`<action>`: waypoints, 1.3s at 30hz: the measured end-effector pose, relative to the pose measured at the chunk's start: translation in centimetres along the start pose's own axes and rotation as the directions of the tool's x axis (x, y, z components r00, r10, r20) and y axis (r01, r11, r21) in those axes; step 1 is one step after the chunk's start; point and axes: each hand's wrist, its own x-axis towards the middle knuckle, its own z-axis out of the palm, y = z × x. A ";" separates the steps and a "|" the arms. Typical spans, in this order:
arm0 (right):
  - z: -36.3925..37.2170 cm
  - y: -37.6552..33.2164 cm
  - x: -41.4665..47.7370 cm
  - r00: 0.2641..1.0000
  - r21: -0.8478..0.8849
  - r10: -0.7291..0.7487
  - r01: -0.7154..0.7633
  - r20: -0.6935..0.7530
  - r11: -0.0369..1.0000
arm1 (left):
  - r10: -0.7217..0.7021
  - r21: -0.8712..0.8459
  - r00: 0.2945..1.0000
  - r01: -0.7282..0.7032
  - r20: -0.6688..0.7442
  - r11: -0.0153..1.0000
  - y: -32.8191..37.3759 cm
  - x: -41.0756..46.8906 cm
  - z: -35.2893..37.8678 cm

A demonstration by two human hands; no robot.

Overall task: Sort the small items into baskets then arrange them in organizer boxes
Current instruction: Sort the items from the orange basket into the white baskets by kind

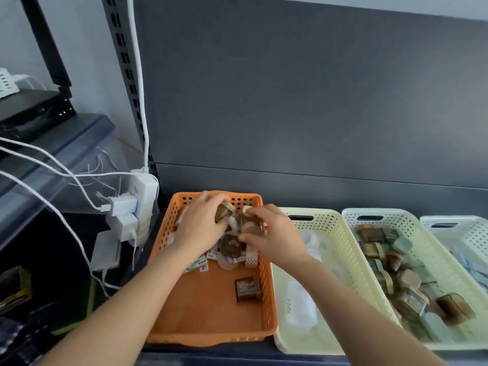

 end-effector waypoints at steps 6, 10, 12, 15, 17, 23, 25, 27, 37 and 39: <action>-4.9 4.3 -3.0 0.979 0.013 0.097 -0.096 -0.181 0.995 | 0.167 -0.174 0.985 -0.159 0.033 0.972 7.1 0.7 2.5; -8.9 8.6 -6.0 0.945 -0.045 0.202 -0.221 -0.257 0.974 | 0.279 -0.252 0.957 -0.252 0.079 0.934 12.8 1.1 5.7; -10.8 10.9 -7.4 0.933 -0.109 0.253 -0.288 -0.255 0.951 | 0.316 -0.279 0.944 -0.280 0.095 0.919 15.6 1.2 7.5; -13.5 14.2 -9.2 0.928 -0.216 0.295 -0.344 -0.229 0.914 | 0.355 -0.245 0.925 -0.316 0.134 0.916 19.7 1.3 10.3; -15.1 16.3 -10.2 0.922 -0.263 0.327 -0.375 -0.206 0.889 | 0.383 -0.191 0.911 -0.353 0.155 0.916 22.0 1.4 12.1; -17.3 20.9 -12.0 0.944 -0.408 0.331 -0.308 -0.015 0.859 | 0.344 0.219 0.868 -0.436 0.357 0.873 25.7 0.8 16.4; -17.2 21.6 -12.2 0.960 -0.446 0.277 -0.233 0.036 0.864 | 0.291 0.292 0.863 -0.428 0.412 0.856 25.9 0.5 16.9; -17.1 22.0 -12.3 0.974 -0.466 0.215 -0.161 0.066 0.870 | 0.267 0.341 0.855 -0.438 0.446 0.832 25.9 0.4 17.1; -16.9 20.6 -10.3 0.995 -0.364 0.098 -0.089 0.005 0.927 | 0.253 0.247 0.929 -0.321 0.272 0.914 23.6 -0.4 13.3; -16.3 19.0 -9.4 0.998 -0.332 0.060 -0.055 0.006 0.942 | 0.205 0.252 0.953 -0.259 0.222 0.932 22.2 -0.8 11.5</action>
